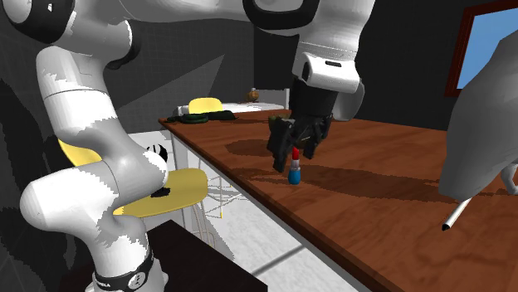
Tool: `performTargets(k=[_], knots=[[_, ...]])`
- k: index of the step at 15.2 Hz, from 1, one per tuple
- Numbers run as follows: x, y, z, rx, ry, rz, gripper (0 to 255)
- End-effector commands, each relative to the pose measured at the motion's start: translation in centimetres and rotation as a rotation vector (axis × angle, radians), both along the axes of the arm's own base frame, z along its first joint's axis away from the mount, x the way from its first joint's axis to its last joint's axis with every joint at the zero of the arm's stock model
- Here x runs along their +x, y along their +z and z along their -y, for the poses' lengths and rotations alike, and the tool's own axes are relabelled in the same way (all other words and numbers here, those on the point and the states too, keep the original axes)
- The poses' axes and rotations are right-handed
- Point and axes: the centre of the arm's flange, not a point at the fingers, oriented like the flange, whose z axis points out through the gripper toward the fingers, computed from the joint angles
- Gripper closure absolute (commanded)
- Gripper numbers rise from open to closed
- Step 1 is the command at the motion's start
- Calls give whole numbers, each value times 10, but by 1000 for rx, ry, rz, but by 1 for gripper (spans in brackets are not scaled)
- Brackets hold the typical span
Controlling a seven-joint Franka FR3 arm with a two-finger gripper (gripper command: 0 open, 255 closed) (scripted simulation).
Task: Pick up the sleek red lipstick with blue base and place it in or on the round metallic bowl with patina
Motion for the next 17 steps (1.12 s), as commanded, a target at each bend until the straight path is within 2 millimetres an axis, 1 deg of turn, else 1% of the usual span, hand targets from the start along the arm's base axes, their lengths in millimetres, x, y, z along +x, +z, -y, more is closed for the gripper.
performTargets(k=[1, 10, 17], knots=[[0, 0, 0, 0, 0, 0, 255], [0, 0, 0, 0, 0, 0, 255], [0, 37, 0, 0, 0, 0, 255]])
